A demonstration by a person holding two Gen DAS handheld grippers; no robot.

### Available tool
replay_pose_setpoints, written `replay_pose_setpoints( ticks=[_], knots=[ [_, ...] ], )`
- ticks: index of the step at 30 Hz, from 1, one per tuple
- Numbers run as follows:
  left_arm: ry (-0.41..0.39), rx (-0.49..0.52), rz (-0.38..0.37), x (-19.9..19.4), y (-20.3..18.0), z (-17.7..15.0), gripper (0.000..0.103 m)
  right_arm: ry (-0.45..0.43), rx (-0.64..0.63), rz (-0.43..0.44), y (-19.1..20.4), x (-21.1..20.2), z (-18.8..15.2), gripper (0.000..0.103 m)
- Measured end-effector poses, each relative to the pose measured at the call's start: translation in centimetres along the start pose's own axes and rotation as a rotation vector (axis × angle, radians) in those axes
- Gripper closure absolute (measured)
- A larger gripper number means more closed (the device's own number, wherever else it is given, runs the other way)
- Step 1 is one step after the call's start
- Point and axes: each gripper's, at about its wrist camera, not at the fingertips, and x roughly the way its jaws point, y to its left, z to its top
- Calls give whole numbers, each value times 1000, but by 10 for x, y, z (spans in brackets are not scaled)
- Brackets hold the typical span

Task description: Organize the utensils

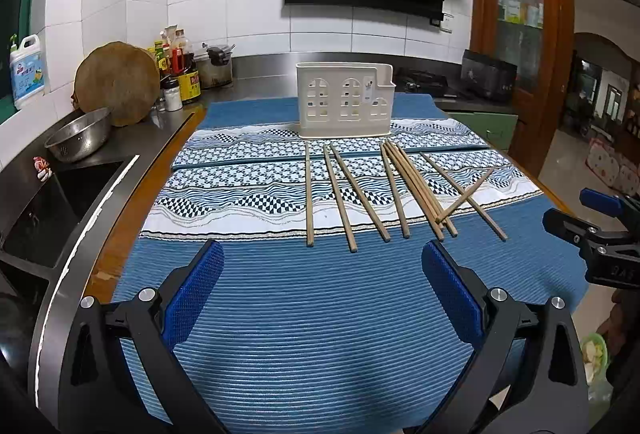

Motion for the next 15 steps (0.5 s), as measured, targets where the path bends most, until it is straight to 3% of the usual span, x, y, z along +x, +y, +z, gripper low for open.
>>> replay_pose_setpoints(
  ticks=[15],
  knots=[
    [-5,5,4,0,-1,-4,5,1,-2,1,1,0,0,6]
  ],
)
